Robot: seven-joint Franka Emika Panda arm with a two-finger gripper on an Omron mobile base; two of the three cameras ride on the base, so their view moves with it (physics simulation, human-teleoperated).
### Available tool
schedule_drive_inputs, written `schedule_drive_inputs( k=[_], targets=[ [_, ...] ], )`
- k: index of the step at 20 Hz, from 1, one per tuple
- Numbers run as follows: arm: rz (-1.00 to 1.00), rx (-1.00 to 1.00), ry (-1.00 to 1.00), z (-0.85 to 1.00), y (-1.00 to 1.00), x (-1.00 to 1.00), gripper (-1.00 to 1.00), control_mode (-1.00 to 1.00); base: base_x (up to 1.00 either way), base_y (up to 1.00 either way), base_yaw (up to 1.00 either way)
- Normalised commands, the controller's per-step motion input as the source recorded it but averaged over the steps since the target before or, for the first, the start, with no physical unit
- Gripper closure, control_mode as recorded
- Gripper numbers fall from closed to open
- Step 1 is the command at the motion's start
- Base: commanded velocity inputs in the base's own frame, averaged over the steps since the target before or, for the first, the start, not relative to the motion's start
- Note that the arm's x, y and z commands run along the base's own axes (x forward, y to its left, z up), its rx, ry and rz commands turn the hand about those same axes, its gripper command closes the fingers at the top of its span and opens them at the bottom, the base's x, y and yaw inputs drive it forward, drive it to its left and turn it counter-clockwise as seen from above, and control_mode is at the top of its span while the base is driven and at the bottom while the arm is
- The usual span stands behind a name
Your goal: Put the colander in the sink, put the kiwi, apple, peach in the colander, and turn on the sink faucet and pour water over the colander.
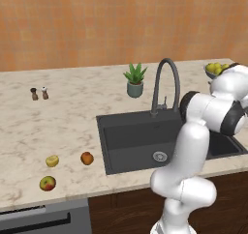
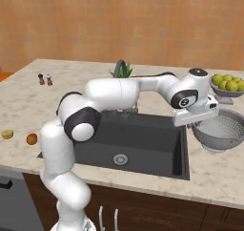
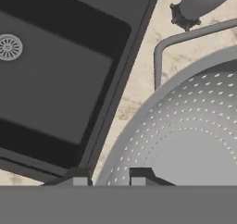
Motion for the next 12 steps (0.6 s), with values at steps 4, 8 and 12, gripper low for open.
schedule_drive_inputs(
  k=[4,8,12],
  targets=[
    [0.02,-0.31,-0.18,0.50,1.00,-0.73,1.00,-1.00,0.00,0.00,0.00],
    [0.01,-0.30,-0.20,0.63,1.00,-0.56,1.00,-1.00,0.00,0.00,0.00],
    [0.00,-0.25,-0.17,0.88,0.99,-0.36,1.00,-1.00,0.00,0.00,0.00]
  ],
)
